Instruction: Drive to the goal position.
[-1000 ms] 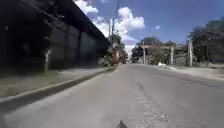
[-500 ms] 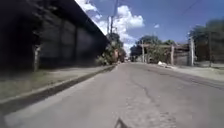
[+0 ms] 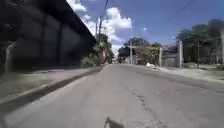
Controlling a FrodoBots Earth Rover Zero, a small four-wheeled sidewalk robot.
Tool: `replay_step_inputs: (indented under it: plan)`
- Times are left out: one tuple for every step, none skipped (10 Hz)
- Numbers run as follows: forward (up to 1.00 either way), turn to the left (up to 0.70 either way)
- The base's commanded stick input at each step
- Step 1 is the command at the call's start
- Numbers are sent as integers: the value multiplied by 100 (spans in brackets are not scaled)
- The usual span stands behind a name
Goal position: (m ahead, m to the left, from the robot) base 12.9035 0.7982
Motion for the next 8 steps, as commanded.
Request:
replay_step_inputs:
  plan:
    - [100,-6]
    - [100,-36]
    - [100,-38]
    - [100,-35]
    - [100,0]
    - [100,1]
    - [100,1]
    - [100,1]
